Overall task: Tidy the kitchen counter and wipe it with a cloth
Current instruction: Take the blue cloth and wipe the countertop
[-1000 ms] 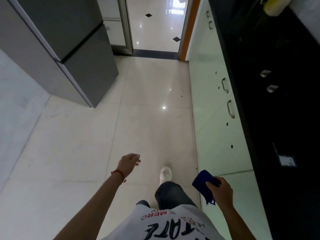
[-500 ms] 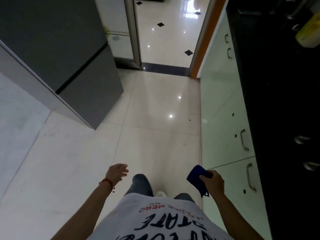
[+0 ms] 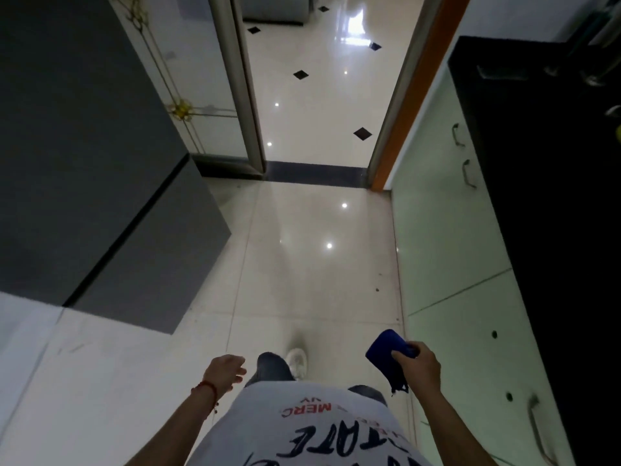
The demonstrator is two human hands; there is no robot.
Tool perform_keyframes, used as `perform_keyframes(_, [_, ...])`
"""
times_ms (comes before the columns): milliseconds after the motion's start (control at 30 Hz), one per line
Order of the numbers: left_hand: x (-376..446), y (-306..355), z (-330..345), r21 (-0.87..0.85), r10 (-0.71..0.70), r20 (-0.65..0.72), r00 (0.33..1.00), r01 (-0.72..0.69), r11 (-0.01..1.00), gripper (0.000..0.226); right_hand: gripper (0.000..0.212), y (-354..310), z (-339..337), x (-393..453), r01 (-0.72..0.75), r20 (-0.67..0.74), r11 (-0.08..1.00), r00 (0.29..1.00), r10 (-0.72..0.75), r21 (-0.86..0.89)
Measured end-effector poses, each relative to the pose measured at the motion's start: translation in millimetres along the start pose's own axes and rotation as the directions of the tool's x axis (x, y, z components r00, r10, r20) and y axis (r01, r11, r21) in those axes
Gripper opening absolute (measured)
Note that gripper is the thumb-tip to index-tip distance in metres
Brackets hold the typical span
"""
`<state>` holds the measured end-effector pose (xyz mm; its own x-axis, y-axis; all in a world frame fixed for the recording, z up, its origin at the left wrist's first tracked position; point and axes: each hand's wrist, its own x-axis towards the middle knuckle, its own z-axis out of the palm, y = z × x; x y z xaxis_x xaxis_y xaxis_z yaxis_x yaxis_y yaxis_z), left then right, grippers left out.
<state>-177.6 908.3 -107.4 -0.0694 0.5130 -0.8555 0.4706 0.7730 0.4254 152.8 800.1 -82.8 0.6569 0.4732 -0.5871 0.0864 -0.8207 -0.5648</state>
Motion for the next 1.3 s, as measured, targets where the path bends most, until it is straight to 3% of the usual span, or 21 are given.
perform_keyframes(400, [103.0, 315.5, 49.1, 0.130, 0.308, 0.149, 0.940, -0.327, 0.936, 0.016, 0.035, -92.2, -9.8, 130.8, -0.148, -0.061, 0.989, 0.987, 0.149, 0.033])
perform_keyframes(733, [164.0, 416.9, 90.9, 0.213, 0.193, 0.149, 0.970, -0.222, 0.951, 0.027, 0.030, -204.3, -60.5, 261.4, -0.058, -0.091, 0.995, 0.994, 0.066, 0.085])
perform_keyframes(933, [193.9, 486.2, 118.1, 0.313, 0.195, 0.201, 0.960, -0.251, 0.916, 0.029, 0.032, -253.7, -78.4, 304.0, -0.038, -0.177, 0.967, 0.981, 0.084, 0.251])
perform_keyframes(1100, [220.0, 572.5, 162.6, 0.452, 0.234, 0.351, 0.907, -0.382, 0.806, 0.029, 0.034, -275.3, -85.1, 322.9, -0.086, -0.249, 0.930, 0.951, 0.183, 0.358])
perform_keyframes(1300, [226.6, 684.8, 238.2, 0.566, 0.266, 0.588, 0.764, -0.624, 0.539, 0.030, 0.033, -297.3, -90.5, 328.5, -0.170, -0.366, 0.845, 0.845, 0.390, 0.507])
